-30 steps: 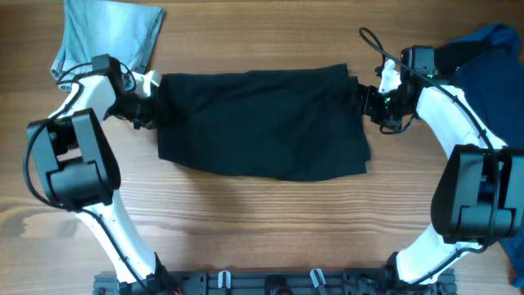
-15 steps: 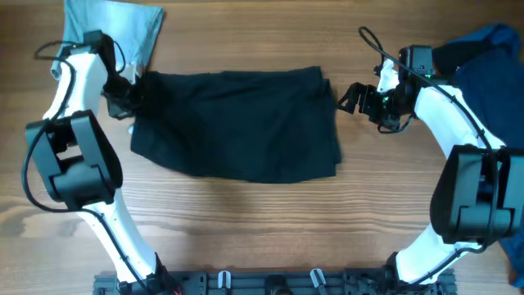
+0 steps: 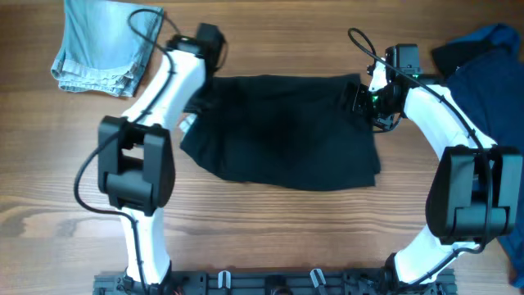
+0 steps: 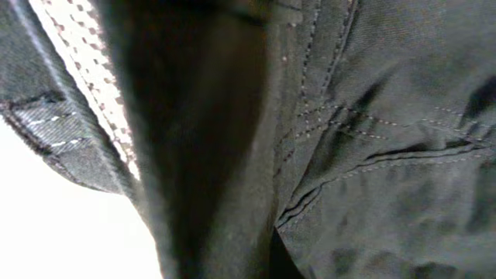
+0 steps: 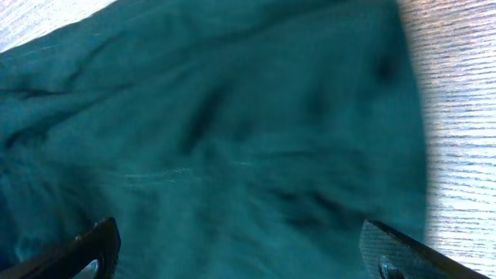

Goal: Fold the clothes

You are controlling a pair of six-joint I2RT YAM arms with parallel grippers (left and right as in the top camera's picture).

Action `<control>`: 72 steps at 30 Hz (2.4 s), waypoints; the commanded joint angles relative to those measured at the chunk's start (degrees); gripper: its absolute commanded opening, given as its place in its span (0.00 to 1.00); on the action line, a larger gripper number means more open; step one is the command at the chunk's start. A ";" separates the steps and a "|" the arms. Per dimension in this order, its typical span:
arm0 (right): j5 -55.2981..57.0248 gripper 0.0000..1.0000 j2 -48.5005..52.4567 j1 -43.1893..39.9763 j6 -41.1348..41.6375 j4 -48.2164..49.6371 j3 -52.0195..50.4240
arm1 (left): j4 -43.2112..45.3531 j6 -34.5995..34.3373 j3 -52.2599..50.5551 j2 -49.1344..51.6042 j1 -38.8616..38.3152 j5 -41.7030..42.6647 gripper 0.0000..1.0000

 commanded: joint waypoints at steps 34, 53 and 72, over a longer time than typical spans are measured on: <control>0.66 1.00 0.55 0.09 -1.05 -2.05 -0.42 | 20.59 15.19 -24.94 -1.05 18.91 51.34 0.95; 0.76 1.00 0.55 1.33 0.92 -2.73 -0.42 | 2.36 7.61 -2.19 -5.16 26.32 23.17 0.04; 3.65 1.00 0.74 7.19 6.80 1.64 -0.42 | -4.63 -10.60 12.55 -5.14 -2.75 19.04 0.04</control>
